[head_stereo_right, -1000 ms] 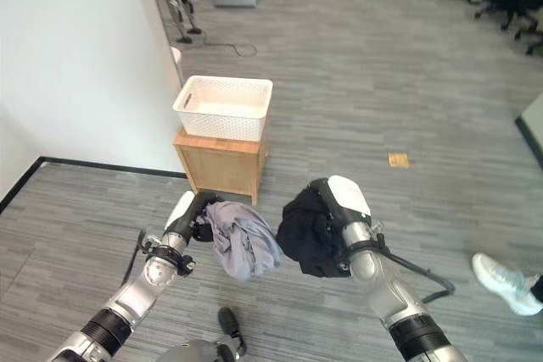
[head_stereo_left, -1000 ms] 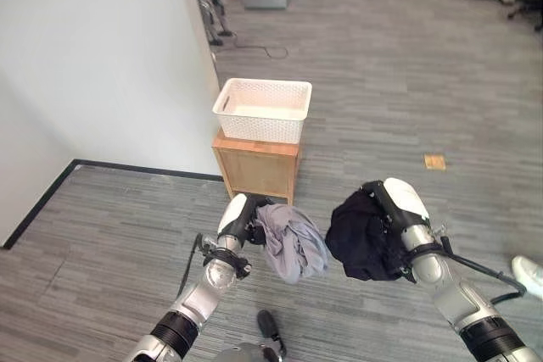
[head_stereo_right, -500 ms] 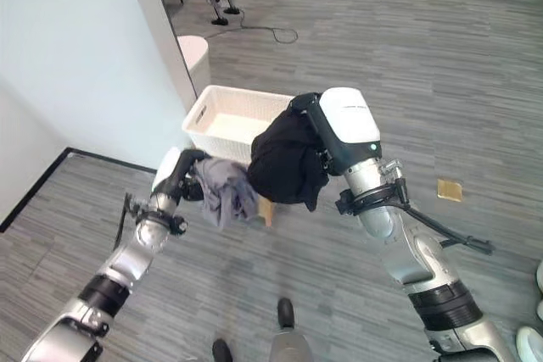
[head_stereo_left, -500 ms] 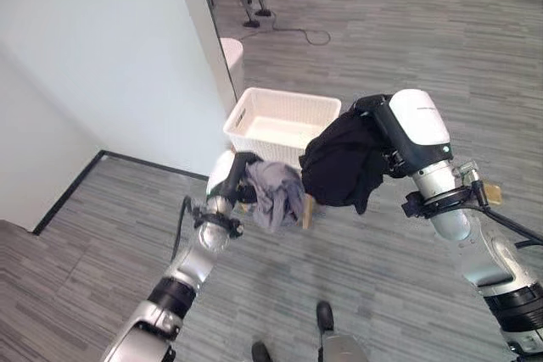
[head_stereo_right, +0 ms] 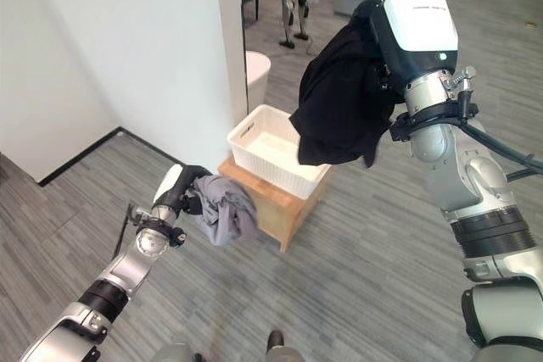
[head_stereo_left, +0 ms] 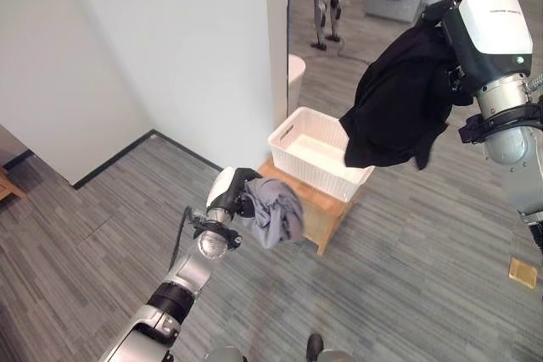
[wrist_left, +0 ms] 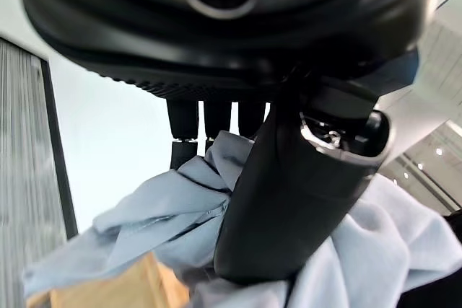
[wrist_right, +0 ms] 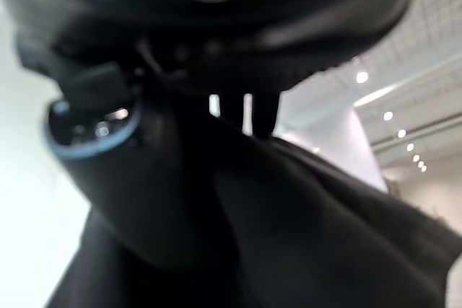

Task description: Pick up bed clothes into laundry basket.

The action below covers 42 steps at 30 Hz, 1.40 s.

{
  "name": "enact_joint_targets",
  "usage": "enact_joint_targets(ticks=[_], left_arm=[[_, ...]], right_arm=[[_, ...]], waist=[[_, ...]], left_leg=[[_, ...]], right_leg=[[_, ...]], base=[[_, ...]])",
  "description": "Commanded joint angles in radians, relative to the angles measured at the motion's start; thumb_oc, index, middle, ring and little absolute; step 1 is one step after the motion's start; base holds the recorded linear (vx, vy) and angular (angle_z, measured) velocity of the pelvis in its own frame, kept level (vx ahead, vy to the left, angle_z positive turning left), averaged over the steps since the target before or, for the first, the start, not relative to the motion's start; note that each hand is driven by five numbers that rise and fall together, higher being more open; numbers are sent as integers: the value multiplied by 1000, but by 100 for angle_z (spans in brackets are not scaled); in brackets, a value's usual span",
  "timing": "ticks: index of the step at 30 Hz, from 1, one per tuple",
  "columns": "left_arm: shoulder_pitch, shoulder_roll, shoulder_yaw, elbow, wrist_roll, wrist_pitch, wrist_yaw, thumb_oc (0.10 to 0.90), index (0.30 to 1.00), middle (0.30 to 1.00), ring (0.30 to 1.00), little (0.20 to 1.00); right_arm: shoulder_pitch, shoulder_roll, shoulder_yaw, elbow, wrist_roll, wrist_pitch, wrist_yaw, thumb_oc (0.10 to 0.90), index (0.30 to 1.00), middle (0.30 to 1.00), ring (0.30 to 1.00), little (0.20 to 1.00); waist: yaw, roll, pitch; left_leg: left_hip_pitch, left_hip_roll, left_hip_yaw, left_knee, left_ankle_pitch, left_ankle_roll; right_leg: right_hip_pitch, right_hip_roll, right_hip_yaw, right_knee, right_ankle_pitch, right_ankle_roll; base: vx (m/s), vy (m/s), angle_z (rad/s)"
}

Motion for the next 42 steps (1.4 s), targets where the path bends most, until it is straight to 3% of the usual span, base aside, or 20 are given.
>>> enact_joint_targets(ticks=[1, 2, 3, 4, 5, 8, 11, 14, 22, 29, 34, 42], left_arm=[[-44, -40, -30, -164, -23, -117, 44, 400, 300, 300, 300, 300], [-44, -41, -29, -164, -23, -118, 44, 400, 300, 300, 300, 300], [-35, -45, -23, -162, -24, -114, 55, 400, 300, 300, 300, 300], [-29, -46, -26, -160, -27, -115, 62, 400, 300, 300, 300, 300], [-27, -45, -28, -158, -30, -116, 73, 400, 300, 300, 300, 300], [-37, -40, -24, -160, -33, -111, 84, 400, 300, 300, 300, 300], [-108, -45, -14, -123, -30, -97, 118, 400, 300, 300, 300, 300], [-226, -25, -19, -97, -22, -92, 152, 400, 300, 300, 300, 300], [-386, -33, -34, -64, -22, -93, 180, 400, 300, 300, 300, 300], [-428, -30, -53, -43, -27, -95, 196, 400, 300, 300, 300, 300], [-446, -47, -50, -33, -39, -96, 204, 400, 300, 300, 300, 300], [-526, -36, -75, 9, -47, -90, 235, 400, 300, 300, 300, 300]], right_arm=[[-159, -99, 44, -7, 3, 28, -79, 400, 300, 300, 300, 300], [-161, -99, 47, -6, 3, 28, -79, 400, 300, 300, 300, 300], [-156, -87, 54, -16, -6, 22, -77, 400, 300, 300, 300, 300], [-160, -78, 60, -20, -15, 21, -77, 400, 300, 300, 300, 300], [-160, -62, 61, -21, -19, 17, -79, 400, 300, 300, 300, 300], [-152, -26, 60, -35, -29, 20, -74, 400, 300, 300, 300, 300], [-154, 61, 80, -64, -45, 15, -67, 400, 300, 300, 300, 300], [-237, 113, 143, -76, -48, 15, -61, 400, 300, 300, 300, 300], [-393, 117, 222, -45, -74, 39, -59, 400, 300, 300, 300, 300], [-573, 115, 326, 73, -63, 64, -71, 400, 300, 300, 300, 300], [-575, 127, 328, 73, -73, 69, -68, 400, 300, 300, 300, 300], [-762, 182, 475, 315, -34, 93, -88, 400, 300, 300, 300, 300]], waist=[[21, 3, -94], [21, 2, -94], [28, 25, -98], [39, 35, -102], [53, 48, -99], [54, 65, -103], [49, 87, -110], [50, 70, -127], [43, 68, -132], [51, 64, -87], [60, 52, -62], [78, 35, 19]], left_leg=[[-34, -4, 27, -64, -71, 79], [-31, -6, 29, -68, -69, 79], [-5, -6, -39, -351, -73, 88], [3, -14, -99, -485, -13, 84], [-14, -21, -173, -564, 41, 71], [-18, -20, -223, -659, 69, 55], [5, -42, -211, -651, 57, 65], [35, -65, -141, -662, 16, 84], [12, -97, -62, -666, -34, 113], [-45, -102, -29, -666, -42, 122], [-71, -96, -29, -666, -35, 120], [-145, -79, -32, -666, -11, 112]], right_leg=[[-11, 9, 69, -55, -118, 94], [-10, 7, 70, -55, -118, 94], [3, 19, 98, -55, -147, 110], [10, 25, 115, -55, -156, 109], [26, 35, 141, -55, -167, 104], [49, 49, 177, -55, -189, 99], [81, 25, 231, -55, -209, 104], [64, -24, 265, -55, -204, 134], [-26, -89, 267, -55, -167, 196], [-104, -106, 257, -55, -121, 227], [-132, -101, 253, -55, -115, 222], [-225, -86, 251, -55, -87, 222]], base=[[176, 35, -6], [442, 143, 0], [394, 137, -9], [511, 166, -27], [267, 51, -43], [264, 43, -49], [406, 168, -73], [385, 187, -94], [120, 90, -16], [11, 48, -9], [16, -2, -21], [-47, -15, -9]])
